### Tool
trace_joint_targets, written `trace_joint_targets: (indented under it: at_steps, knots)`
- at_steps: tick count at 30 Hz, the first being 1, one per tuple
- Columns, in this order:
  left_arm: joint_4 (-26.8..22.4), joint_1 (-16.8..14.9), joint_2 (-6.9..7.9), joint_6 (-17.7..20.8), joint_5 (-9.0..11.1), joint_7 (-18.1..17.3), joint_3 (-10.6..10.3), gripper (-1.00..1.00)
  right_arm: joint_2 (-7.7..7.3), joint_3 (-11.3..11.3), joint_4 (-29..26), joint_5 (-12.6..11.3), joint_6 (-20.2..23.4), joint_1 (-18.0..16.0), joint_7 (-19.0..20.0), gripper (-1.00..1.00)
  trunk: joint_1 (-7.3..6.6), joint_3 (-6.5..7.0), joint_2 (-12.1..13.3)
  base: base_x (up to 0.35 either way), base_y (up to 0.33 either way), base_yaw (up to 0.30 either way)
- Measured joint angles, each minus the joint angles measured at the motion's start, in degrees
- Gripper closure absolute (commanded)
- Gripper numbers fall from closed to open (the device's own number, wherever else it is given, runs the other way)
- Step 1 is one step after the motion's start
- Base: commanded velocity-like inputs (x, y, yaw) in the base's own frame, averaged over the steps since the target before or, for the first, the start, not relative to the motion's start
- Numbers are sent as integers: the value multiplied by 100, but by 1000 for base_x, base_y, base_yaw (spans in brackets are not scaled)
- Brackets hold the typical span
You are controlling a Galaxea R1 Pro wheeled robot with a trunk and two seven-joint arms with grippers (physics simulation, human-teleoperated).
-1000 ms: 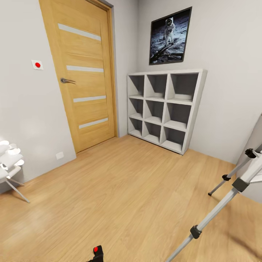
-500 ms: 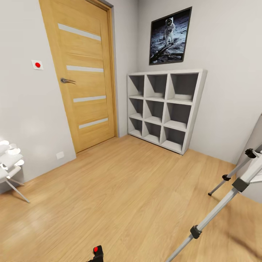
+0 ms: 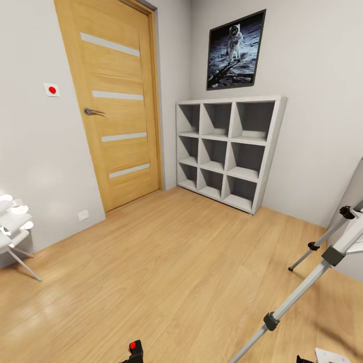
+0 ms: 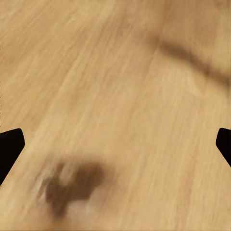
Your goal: Attach the digital camera to the camera tripod in the bedroom.
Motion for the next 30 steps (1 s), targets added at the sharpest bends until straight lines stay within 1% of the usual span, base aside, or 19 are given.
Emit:
trace_joint_targets:
  at_steps: [6, 10, 11, 12, 13, 16, 23, 30]
  knots:
    - [-193, 0, 70, 150, -15, -4, 0, -100, 0, 0, -1, 0, -1, 0, 0, -100, 0, 0, 0, 0, 0, 0]
    - [-326, -44, 108, 279, 24, -6, -2, -100, -5, 0, -1, 0, -5, 0, -2, -100, 0, 1, 0, 0, 0, 0]
    - [-1116, -56, 110, 1053, 34, -5, -3, -100, -6, 0, -1, 0, -6, 0, -3, -100, 1, 0, 0, 0, 0, 0]
    - [-2026, -67, 111, 1131, 45, -4, -2, -100, -6, 0, -1, 0, -6, 0, -5, -100, 0, 2, 0, 0, 0, 0]
    - [-2049, -101, 108, 1235, 44, -3, -6, -100, -6, 0, -1, 0, -7, 0, -7, -100, 0, 1, 0, 0, 0, 0]
    - [-2090, -177, 79, 1329, 47, -2, -31, -100, -7, 0, -1, 0, -9, 0, -8, -100, 0, 1, 0, 0, 0, 0]
    - [-2052, -194, 7, 1296, 50, -9, -49, -100, -6, -1, -1, -12, -9, 0, -9, -100, 0, 1, 0, 0, 0, 0]
    - [-2112, -210, -15, 1329, 51, -44, -68, -100, -12, -7, -1, -15, -9, 0, -9, -100, 0, 1, 0, 0, 0, 0]
